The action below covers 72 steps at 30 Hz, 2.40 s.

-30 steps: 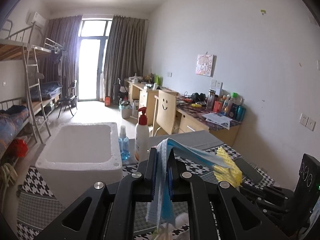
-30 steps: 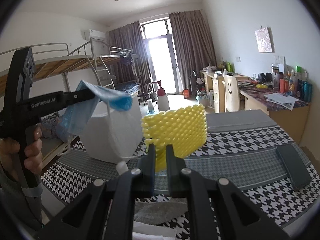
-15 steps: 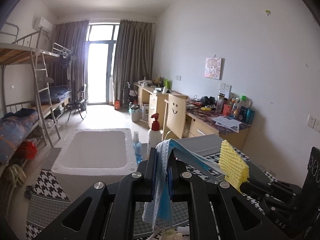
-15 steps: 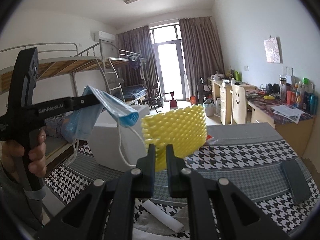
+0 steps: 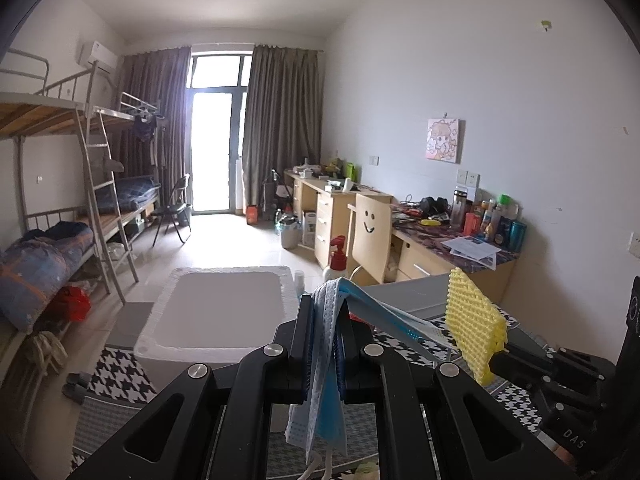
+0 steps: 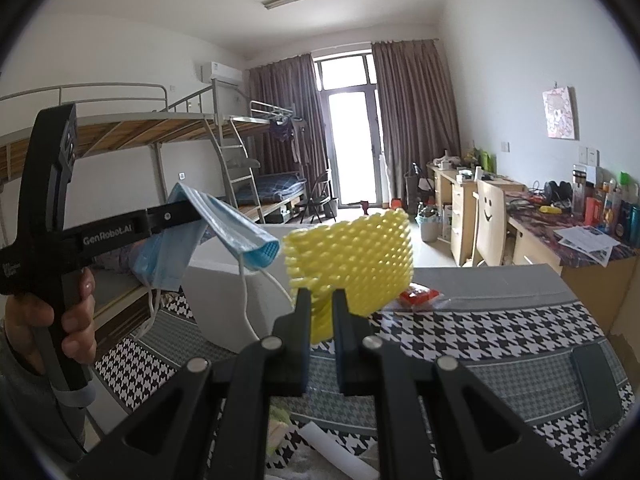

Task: Organize soft objects
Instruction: 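Lift the mask with the left tool while the right tool lifts the sponge toward the foam box, then carry the mask and sponge over the white foam box with both tools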

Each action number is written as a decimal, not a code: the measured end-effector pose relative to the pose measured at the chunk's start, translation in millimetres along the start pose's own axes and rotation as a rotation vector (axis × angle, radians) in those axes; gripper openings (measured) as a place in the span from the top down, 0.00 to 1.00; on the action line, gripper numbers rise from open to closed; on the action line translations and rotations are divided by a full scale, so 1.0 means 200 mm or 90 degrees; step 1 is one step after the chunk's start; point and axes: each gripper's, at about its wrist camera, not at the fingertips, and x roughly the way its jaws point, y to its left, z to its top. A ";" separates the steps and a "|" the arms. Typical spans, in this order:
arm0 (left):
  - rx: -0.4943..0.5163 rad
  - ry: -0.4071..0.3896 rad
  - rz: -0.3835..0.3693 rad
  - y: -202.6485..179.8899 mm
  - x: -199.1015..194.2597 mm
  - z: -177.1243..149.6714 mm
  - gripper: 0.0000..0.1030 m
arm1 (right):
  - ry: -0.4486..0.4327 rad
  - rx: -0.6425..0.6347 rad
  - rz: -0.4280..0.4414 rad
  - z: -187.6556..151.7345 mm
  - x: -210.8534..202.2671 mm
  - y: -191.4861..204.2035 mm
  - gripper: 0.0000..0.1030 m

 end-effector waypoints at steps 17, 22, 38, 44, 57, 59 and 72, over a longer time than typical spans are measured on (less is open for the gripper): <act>0.001 -0.010 0.056 0.10 0.02 0.08 0.90 | 0.001 -0.027 0.025 0.10 0.10 0.06 0.88; -0.005 -0.014 0.079 0.15 0.03 0.10 0.90 | 0.000 -0.043 0.033 0.13 0.12 0.09 0.88; -0.015 -0.033 0.163 0.27 0.07 0.18 0.90 | -0.008 -0.100 0.068 0.25 0.18 0.22 0.88; -0.020 -0.036 0.189 0.32 0.10 0.22 0.90 | -0.004 -0.104 0.083 0.29 0.25 0.22 0.88; -0.029 -0.014 0.226 0.36 0.22 0.22 0.90 | 0.016 -0.120 0.084 0.32 0.42 0.27 0.88; -0.030 -0.009 0.228 0.36 0.23 0.22 0.90 | 0.027 -0.121 0.085 0.32 0.46 0.27 0.88; -0.033 0.046 0.202 0.40 0.42 0.22 0.90 | 0.053 -0.129 0.077 0.34 0.58 0.28 0.88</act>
